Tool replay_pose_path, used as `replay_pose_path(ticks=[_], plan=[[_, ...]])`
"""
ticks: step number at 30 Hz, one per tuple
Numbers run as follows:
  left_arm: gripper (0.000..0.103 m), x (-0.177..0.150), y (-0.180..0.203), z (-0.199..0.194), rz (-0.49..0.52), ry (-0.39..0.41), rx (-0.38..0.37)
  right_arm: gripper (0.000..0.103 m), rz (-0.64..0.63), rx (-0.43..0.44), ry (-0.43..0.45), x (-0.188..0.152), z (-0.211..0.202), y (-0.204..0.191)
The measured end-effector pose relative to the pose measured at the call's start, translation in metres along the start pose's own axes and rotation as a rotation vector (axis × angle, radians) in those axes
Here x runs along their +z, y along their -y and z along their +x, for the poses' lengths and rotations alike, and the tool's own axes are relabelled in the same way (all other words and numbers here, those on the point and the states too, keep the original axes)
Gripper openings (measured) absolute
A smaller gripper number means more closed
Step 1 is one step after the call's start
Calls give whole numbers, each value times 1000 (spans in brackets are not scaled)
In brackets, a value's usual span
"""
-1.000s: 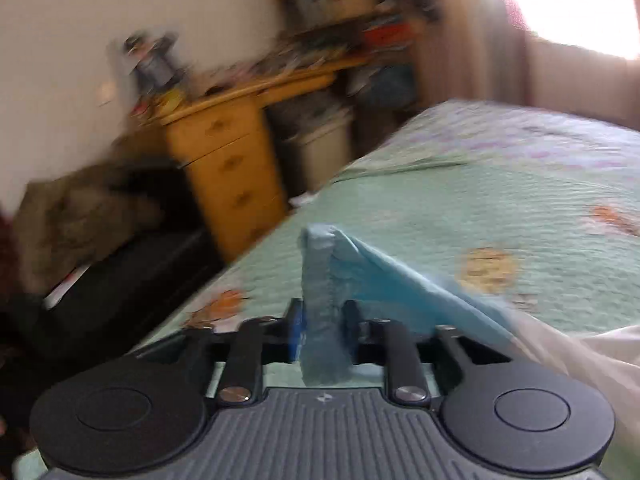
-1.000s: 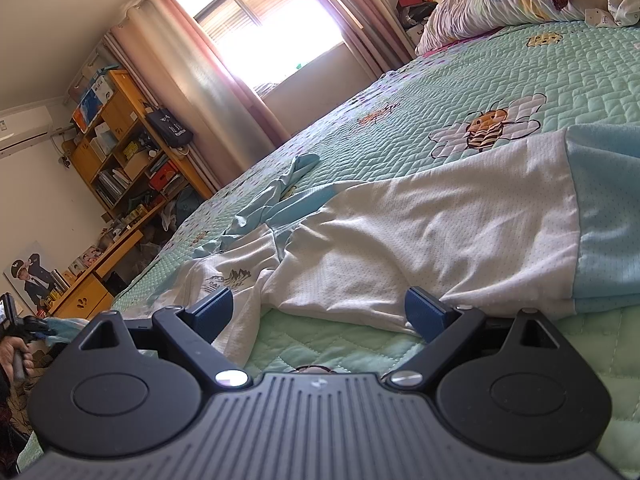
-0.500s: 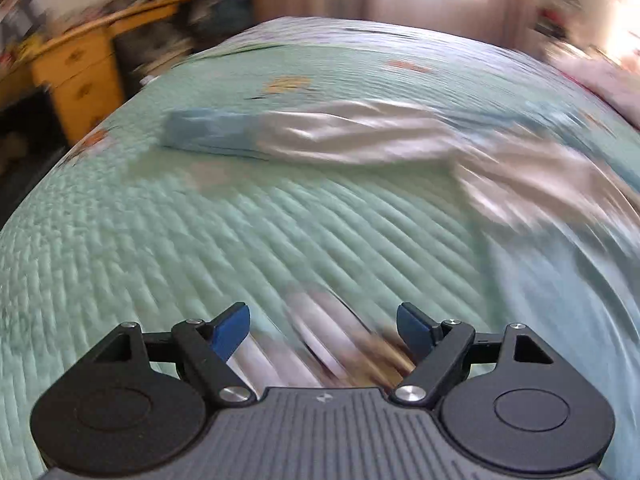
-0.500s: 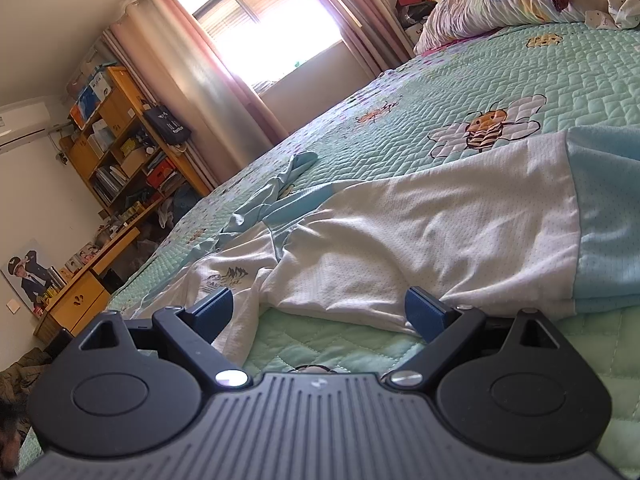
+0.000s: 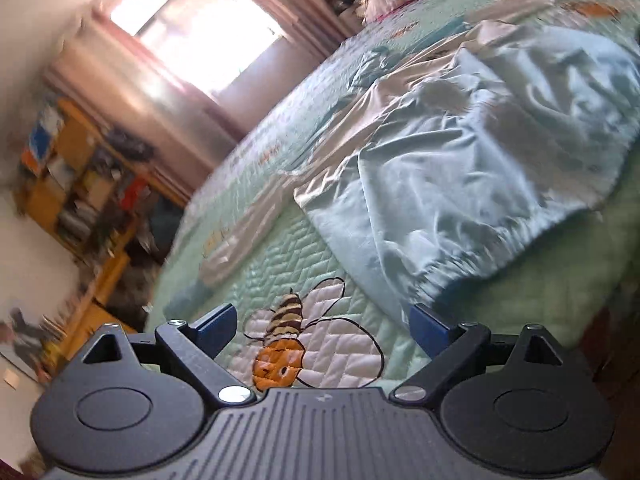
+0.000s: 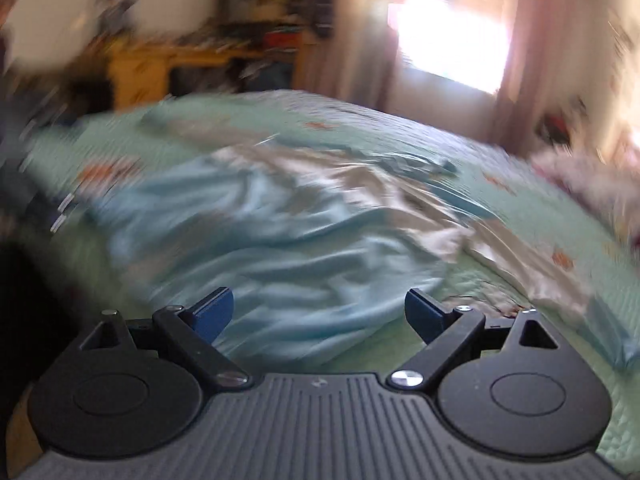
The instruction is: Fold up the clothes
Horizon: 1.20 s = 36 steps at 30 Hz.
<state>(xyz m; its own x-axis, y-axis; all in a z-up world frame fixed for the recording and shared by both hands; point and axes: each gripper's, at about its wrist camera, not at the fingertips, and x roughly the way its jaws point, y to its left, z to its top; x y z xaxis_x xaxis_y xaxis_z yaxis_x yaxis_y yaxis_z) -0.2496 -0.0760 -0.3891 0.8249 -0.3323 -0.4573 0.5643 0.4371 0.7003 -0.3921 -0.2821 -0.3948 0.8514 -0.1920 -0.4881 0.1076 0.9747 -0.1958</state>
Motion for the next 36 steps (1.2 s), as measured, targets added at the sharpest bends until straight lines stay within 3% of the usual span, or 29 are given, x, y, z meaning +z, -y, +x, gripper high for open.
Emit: replay_pose_path(ticks=[7,11,17,19,21,30,36], plan=[[100,-3,10,-21,6,42,26,93,-264,-111,-76,-11,13,-51],[101,-4,19,-18,40,25,25,93,-242,-194,-109,-10,26,-43],[101,-4,32,-16,100,26,22,93,-204,-356,-58,-11,20,-25],[101,-1,34,-14,101,29,20,93,-212,-352,-52,-11,20,-25],[101,2,35,-8,105,25,23,93,-262,-294,-34,-13,16,-35],[101,22,35,3,105,51,32,93,-493,-276,-10,-20,37,-72],[102,25,35,3,81,71,24,93,-439,-410,31,-14,30,-51]])
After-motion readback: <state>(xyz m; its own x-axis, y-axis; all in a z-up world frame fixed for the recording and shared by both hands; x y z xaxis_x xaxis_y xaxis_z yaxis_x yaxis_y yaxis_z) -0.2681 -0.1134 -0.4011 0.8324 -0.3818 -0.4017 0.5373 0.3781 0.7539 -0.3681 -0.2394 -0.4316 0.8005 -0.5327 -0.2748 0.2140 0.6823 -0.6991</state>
